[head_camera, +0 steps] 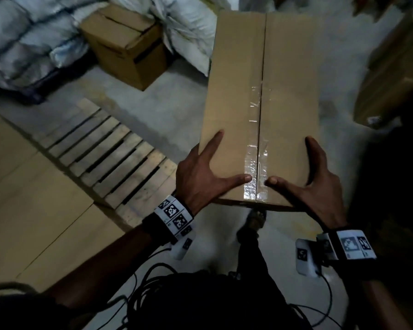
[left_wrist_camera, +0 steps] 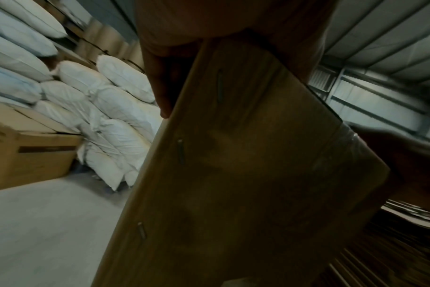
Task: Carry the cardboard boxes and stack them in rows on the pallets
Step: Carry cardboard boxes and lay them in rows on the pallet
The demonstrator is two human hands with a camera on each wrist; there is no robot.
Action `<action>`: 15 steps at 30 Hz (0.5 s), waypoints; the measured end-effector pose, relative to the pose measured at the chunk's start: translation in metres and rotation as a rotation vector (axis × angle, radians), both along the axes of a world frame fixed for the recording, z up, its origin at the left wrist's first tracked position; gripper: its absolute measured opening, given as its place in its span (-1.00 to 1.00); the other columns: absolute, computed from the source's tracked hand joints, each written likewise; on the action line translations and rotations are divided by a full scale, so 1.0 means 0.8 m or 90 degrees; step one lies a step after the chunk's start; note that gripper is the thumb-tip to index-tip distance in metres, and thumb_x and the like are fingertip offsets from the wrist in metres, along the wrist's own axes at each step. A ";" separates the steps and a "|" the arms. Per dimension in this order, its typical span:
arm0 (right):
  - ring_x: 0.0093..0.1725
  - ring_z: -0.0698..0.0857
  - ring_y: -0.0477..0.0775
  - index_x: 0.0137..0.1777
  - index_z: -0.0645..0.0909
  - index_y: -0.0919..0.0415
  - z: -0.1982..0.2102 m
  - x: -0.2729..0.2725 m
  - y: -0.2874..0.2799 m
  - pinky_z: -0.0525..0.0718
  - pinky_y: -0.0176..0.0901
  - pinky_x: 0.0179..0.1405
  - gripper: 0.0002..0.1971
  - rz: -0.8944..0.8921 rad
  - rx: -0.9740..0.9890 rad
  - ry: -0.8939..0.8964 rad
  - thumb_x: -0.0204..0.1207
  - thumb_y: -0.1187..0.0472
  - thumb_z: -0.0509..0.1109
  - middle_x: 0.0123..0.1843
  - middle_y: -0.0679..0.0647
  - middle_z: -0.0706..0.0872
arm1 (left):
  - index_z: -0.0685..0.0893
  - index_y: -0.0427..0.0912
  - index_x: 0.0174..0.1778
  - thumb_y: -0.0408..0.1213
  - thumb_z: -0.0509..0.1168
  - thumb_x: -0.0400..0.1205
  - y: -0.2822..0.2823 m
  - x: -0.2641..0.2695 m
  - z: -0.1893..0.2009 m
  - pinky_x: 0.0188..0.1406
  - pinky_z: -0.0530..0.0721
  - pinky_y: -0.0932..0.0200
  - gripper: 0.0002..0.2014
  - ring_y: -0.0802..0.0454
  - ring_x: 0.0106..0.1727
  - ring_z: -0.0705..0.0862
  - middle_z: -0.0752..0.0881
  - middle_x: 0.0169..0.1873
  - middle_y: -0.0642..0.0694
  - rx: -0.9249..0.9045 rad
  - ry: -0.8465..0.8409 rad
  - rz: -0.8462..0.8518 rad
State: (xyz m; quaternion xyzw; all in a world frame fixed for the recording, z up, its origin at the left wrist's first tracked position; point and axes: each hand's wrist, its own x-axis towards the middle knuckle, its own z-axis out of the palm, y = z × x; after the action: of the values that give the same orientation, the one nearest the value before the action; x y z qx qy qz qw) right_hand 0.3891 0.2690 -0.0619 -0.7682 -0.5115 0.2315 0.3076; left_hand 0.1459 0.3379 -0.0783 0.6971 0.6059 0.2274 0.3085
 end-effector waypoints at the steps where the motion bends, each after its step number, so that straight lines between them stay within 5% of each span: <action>1: 0.59 0.53 0.15 0.73 0.09 -0.40 -0.002 0.018 0.035 0.51 0.09 0.58 0.21 0.022 0.003 0.004 0.13 -0.42 0.70 0.69 -0.12 0.46 | 0.11 0.57 0.68 0.67 0.43 0.15 0.024 0.016 -0.001 0.58 0.50 -0.15 0.15 -0.09 0.53 0.55 0.57 0.51 -0.04 0.003 0.005 0.030; 6: 0.57 0.56 0.18 0.73 0.07 -0.43 0.004 0.097 0.192 0.54 0.11 0.56 0.22 0.132 0.009 0.022 0.10 -0.48 0.67 0.67 -0.05 0.50 | 0.14 0.52 0.69 0.65 0.44 0.19 0.130 0.086 0.014 0.57 0.52 -0.14 0.13 -0.13 0.52 0.56 0.59 0.51 -0.08 0.023 0.015 0.130; 11: 0.57 0.54 0.12 0.76 0.07 -0.35 0.023 0.147 0.355 0.48 -0.10 0.51 0.24 0.267 0.018 0.002 0.12 -0.46 0.68 0.70 -0.09 0.46 | 0.21 0.46 0.70 0.64 0.43 0.21 0.228 0.136 0.023 0.52 0.52 0.02 0.10 -0.07 0.53 0.57 0.59 0.53 -0.03 0.051 0.025 0.250; 15: 0.57 0.55 0.13 0.76 0.04 -0.34 0.027 0.148 0.462 0.53 0.06 0.56 0.25 0.367 0.017 -0.010 0.13 -0.47 0.68 0.70 -0.08 0.46 | 0.16 0.50 0.70 0.71 0.37 0.19 0.289 0.146 0.023 0.47 0.58 -0.02 0.13 -0.14 0.45 0.64 0.65 0.46 -0.07 0.043 0.051 0.353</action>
State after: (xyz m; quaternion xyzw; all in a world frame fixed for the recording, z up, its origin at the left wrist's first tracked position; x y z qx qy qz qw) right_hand 0.5076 0.6389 -0.0404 -0.5885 -0.7142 0.2969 0.2355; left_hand 0.2629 0.5693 -0.0599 0.5233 0.7770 0.2957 0.1870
